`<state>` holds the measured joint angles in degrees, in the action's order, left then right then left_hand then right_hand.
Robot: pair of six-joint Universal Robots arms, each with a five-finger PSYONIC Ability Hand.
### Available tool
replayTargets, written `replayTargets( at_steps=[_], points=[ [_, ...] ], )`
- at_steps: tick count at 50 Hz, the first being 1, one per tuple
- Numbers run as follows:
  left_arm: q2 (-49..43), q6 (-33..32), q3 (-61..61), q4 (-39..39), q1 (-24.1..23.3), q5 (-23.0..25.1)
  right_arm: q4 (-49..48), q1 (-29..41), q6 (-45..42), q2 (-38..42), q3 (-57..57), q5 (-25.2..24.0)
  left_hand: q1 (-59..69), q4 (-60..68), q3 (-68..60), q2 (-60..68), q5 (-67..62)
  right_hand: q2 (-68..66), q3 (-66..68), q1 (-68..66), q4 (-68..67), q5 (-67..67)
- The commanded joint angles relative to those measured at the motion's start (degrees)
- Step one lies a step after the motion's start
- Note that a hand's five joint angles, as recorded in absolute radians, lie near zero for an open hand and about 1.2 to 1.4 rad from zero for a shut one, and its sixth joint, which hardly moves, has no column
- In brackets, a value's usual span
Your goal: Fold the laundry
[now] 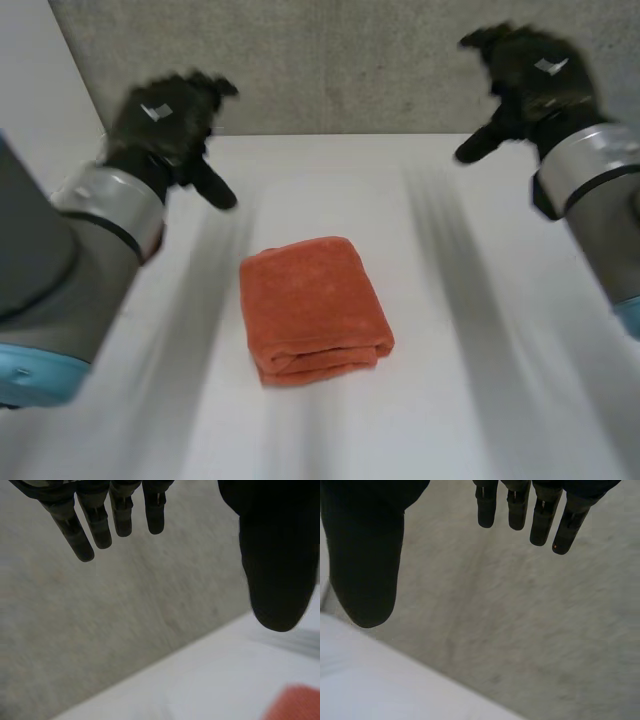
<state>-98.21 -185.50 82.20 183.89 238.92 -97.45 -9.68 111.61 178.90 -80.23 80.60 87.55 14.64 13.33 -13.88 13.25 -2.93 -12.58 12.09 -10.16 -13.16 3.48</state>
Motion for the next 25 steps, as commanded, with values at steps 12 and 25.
replayTargets(
  at_steps=[12, 25],
  points=[
    [7.5, 1.9, -1.6, -3.4, 3.3, 2.7, 5.2, -1.8, -2.9, -5.2, 1.3, 0.3, -3.4, -2.1, 2.7, -2.0, 1.7, 2.6, -2.1, 0.2, 3.2, -3.5],
    [7.5, 1.7, 0.1, -2.9, 3.0, 2.8, 4.7, -1.6, -3.2, -5.1, 1.9, 0.3, -4.1, -2.8, 3.3, -2.7, 2.4, 2.6, -2.1, 0.2, 3.2, -3.5]
  ],
)
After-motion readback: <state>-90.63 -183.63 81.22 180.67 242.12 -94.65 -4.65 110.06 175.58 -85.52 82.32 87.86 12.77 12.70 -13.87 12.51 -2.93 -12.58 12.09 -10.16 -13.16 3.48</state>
